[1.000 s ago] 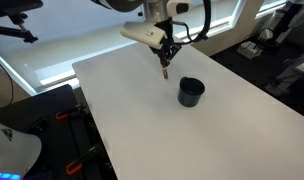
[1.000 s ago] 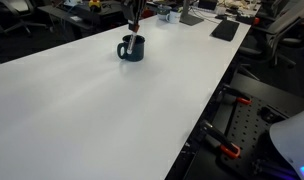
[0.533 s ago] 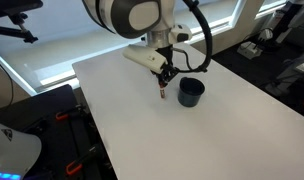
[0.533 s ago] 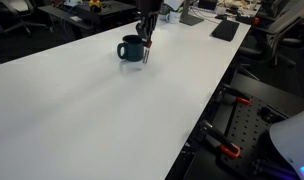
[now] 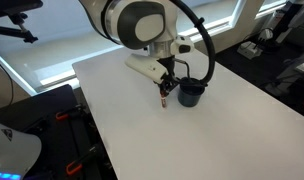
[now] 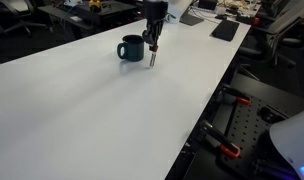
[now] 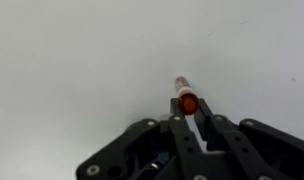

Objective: Remove the marker from the mug cup

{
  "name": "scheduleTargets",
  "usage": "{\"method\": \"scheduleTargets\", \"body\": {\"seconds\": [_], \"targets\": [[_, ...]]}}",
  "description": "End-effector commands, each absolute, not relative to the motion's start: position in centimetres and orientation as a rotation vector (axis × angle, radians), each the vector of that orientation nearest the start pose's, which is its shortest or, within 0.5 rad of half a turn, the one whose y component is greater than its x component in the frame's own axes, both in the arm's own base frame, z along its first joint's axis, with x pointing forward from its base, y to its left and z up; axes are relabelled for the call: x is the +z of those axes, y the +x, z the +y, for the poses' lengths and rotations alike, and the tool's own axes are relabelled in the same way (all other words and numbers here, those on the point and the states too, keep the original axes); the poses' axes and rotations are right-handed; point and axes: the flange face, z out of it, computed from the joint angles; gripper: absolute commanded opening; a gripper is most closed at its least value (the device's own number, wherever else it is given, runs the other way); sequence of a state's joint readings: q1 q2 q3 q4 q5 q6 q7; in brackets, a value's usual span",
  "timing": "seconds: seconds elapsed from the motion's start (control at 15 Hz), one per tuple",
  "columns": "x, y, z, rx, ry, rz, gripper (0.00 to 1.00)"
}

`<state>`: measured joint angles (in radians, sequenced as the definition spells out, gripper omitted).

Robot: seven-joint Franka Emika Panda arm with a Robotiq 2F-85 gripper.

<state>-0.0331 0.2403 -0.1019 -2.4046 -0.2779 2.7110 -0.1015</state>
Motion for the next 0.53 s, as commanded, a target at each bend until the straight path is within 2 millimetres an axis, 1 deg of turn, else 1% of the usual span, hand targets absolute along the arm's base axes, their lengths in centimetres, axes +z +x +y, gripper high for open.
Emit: {"method": "scheduleTargets", "body": {"seconds": [0.0,0.07,0.2,0.27,0.47], "targets": [[22.01,50.47,-6.15,-0.089,-3.310,-0.307,0.45],[22.04,50.15,-6.16,-0.074,-3.287,-0.333,0.25],[21.91,50.12,-6.32,-0.070,-3.295,-0.316,0.41],[21.89,50.11,-6.35,-0.070,-3.295,-0.315,0.45],[21.91,50.13,-6.34,-0.071,-3.295,-0.315,0.45]]}}
